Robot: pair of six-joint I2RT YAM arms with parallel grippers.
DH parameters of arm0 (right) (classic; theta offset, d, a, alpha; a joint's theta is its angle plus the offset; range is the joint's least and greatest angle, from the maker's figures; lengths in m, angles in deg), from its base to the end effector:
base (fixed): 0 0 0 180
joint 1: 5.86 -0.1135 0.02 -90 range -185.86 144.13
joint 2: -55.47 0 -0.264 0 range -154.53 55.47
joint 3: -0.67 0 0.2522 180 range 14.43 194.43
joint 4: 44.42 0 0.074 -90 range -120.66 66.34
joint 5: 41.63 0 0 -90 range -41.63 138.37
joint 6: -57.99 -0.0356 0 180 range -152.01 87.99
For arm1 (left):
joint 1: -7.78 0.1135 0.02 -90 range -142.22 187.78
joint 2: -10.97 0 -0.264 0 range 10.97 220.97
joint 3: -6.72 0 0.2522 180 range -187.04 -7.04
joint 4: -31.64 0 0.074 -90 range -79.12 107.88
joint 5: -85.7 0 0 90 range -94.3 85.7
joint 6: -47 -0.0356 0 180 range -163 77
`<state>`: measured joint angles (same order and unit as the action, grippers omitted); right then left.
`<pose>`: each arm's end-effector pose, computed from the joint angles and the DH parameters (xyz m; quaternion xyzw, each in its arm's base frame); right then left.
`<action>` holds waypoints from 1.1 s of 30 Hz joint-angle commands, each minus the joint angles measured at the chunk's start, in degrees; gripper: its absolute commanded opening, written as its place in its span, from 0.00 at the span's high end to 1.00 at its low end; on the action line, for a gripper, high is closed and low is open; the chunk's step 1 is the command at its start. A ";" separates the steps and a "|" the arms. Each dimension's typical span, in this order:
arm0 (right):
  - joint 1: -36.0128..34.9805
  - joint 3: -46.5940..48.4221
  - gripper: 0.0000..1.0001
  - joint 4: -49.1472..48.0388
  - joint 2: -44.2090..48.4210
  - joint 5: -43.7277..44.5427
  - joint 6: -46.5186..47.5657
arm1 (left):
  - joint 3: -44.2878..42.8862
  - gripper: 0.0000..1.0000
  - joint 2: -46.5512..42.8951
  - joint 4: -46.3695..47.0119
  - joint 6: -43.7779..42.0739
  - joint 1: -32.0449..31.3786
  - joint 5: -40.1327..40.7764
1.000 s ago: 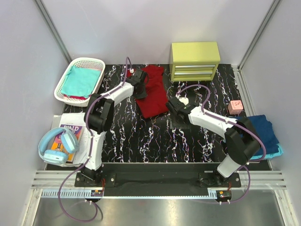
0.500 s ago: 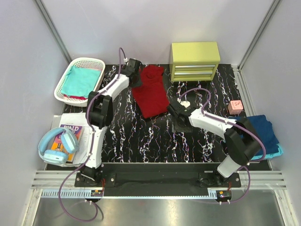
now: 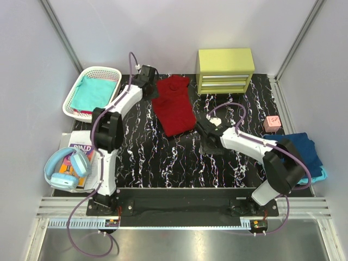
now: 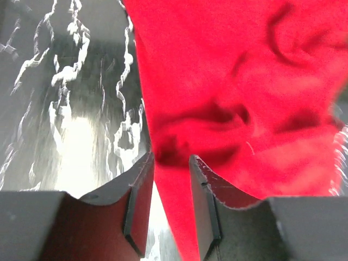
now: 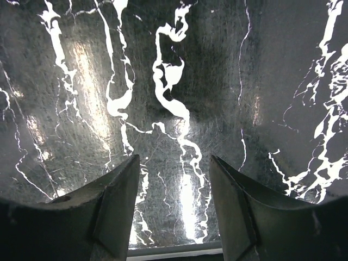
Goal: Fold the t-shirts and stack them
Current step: Fold the folded rectangular tshirt in 1/3 of the way
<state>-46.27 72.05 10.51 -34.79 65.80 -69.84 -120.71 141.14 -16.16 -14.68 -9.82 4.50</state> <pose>0.2277 0.1798 0.1922 -0.0007 0.9788 -0.0286 0.2026 0.4893 -0.1495 0.2189 -0.1135 0.9320 -0.0648 0.3381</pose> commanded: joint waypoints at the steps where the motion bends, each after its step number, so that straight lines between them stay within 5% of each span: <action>1: -0.64 4.32 0.38 -0.30 -0.26 3.84 -0.06 | 11.68 0.62 -18.62 5.65 0.51 -4.89 0.43; 5: -0.55 9.42 0.37 -0.82 -2.99 4.19 1.61 | 28.88 0.63 -26.53 9.15 2.53 -9.10 -0.27; 11: 0.67 18.21 0.37 -0.83 -9.31 3.23 3.10 | 39.83 0.66 -29.89 13.21 4.20 -13.42 -2.55; 26: 3.84 43.51 0.38 0.40 -24.87 -0.02 7.59 | 34.30 0.67 -25.23 13.74 3.24 -13.51 -3.17; 33: 4.46 48.02 0.40 0.93 -34.09 -3.01 7.85 | 31.23 0.67 -19.35 13.48 3.50 -13.51 -5.98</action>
<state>-42.36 118.00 10.90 -64.28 65.08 -62.84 -86.46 117.93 -4.60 -11.49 -23.42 1.48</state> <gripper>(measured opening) 0.610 0.336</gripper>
